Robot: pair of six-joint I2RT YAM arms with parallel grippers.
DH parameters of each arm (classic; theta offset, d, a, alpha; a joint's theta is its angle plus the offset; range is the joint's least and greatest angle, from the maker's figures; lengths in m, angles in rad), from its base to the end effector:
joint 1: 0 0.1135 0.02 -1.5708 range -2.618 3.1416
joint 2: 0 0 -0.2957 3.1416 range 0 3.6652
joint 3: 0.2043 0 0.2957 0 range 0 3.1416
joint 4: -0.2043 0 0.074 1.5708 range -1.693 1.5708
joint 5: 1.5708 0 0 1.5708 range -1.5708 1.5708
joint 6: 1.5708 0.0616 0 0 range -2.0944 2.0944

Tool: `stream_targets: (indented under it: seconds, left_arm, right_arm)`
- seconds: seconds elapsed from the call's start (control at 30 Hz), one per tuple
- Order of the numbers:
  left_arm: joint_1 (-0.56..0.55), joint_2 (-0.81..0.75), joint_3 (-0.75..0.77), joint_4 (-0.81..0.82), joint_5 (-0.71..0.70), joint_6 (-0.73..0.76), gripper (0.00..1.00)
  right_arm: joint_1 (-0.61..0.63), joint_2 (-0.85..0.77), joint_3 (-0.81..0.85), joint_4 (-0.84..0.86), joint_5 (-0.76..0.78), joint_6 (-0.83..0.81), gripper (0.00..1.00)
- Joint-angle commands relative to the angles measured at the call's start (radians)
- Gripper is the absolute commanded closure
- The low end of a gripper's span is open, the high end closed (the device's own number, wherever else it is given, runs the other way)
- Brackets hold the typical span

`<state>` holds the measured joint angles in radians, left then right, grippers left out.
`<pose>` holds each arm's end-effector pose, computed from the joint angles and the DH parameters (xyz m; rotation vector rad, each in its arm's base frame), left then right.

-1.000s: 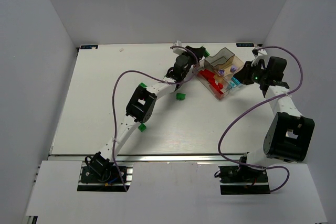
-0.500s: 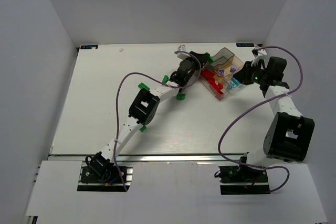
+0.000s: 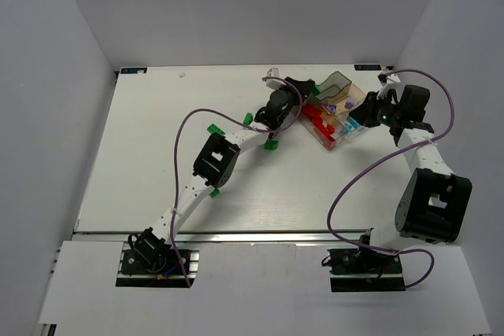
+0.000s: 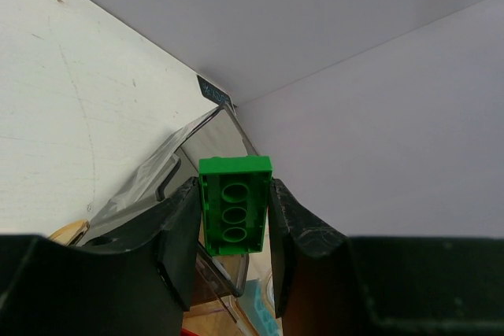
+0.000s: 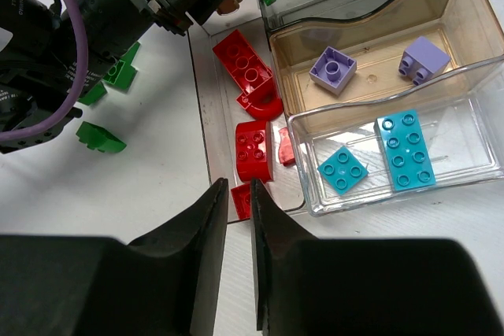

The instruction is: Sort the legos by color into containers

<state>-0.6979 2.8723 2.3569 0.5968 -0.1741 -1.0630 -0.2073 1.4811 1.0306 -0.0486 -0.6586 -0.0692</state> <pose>0.5591 -0.4550 0.1126 -0.4461 1.5695 -1.2686 0.3875 -0.0430 0.2772 -0.2607 1.9761 0.5013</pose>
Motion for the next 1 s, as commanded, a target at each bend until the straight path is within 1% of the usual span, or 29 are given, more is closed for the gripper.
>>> stream_targets:
  seconds: [0.0, 0.03, 0.1, 0.17, 0.23, 0.27, 0.4, 0.5, 0.6, 0.63, 0.67, 0.7, 0.73, 0.77, 0.8, 0.83, 0.87, 0.93, 0.97]
  left_arm:
    - [-0.003, -0.027, 0.031, -0.026, -0.008, 0.014, 0.83]
    - [-0.003, -0.025, 0.033, -0.028, -0.008, 0.015, 0.69]
    - [-0.003, -0.028, 0.033, -0.032, -0.008, 0.02, 0.59]
    - [-0.003, -0.03, 0.033, -0.037, -0.004, 0.021, 0.44]
    - [-0.003, -0.031, 0.033, -0.04, 0.001, 0.023, 0.42]
    - [-0.003, -0.031, 0.031, -0.043, 0.002, 0.021, 0.34]
    - [-0.003, -0.033, 0.031, -0.04, 0.012, 0.021, 0.25]
    - [-0.003, -0.037, 0.031, -0.032, 0.013, 0.023, 0.25]
    - [-0.003, -0.054, 0.031, -0.017, 0.01, 0.028, 0.26]
    - [-0.003, -0.062, 0.031, -0.011, 0.007, 0.028, 0.28]
    - [-0.003, -0.082, 0.031, -0.006, 0.01, 0.032, 0.3]
    - [-0.003, -0.093, 0.028, -0.006, 0.012, 0.037, 0.33]
    - [-0.003, -0.108, 0.025, -0.008, 0.03, 0.046, 0.4]
    - [-0.003, -0.143, 0.021, -0.008, 0.042, 0.064, 0.45]
    - [0.006, -0.163, 0.001, -0.003, 0.074, 0.081, 0.58]
    - [0.006, -0.189, -0.014, -0.003, 0.074, 0.081, 0.65]
    - [0.006, -0.253, -0.04, 0.001, 0.103, 0.107, 0.71]
    - [0.017, -0.332, -0.155, 0.043, 0.128, 0.15, 0.79]
    - [0.017, -0.373, -0.198, 0.052, 0.142, 0.164, 0.88]
  right_arm:
    - [-0.001, -0.001, 0.002, 0.038, -0.021, 0.006, 0.76]
    - [-0.001, -0.002, 0.002, 0.036, -0.022, 0.006, 0.76]
    - [-0.001, -0.001, 0.003, 0.035, -0.026, 0.006, 0.75]
    - [0.0, -0.002, 0.003, 0.033, -0.029, 0.008, 0.75]
    - [-0.001, -0.002, 0.0, 0.032, -0.03, 0.006, 0.75]
    - [-0.001, -0.002, 0.002, 0.032, -0.03, 0.006, 0.75]
    - [-0.001, -0.004, -0.001, 0.024, -0.032, 0.005, 0.75]
    - [-0.001, -0.008, -0.004, 0.023, -0.036, 0.003, 0.75]
    - [0.002, -0.008, -0.006, 0.015, -0.053, -0.012, 0.75]
    - [-0.001, -0.004, -0.001, 0.006, -0.087, -0.03, 0.73]
    - [0.0, -0.004, 0.002, 0.0, -0.116, -0.05, 0.69]
    - [0.0, -0.001, 0.005, -0.01, -0.2, -0.114, 0.65]
    - [0.002, 0.002, 0.016, -0.034, -0.24, -0.145, 0.62]
    - [0.003, 0.007, 0.022, -0.052, -0.275, -0.18, 0.54]
    - [0.006, 0.014, 0.037, -0.084, -0.348, -0.254, 0.48]
    - [0.006, 0.019, 0.045, -0.085, -0.386, -0.291, 0.48]
    - [0.014, 0.024, 0.054, -0.126, -0.412, -0.332, 0.42]
    - [0.019, 0.037, 0.081, -0.163, -0.467, -0.446, 0.38]
    - [0.029, 0.041, 0.092, -0.21, -0.479, -0.483, 0.35]
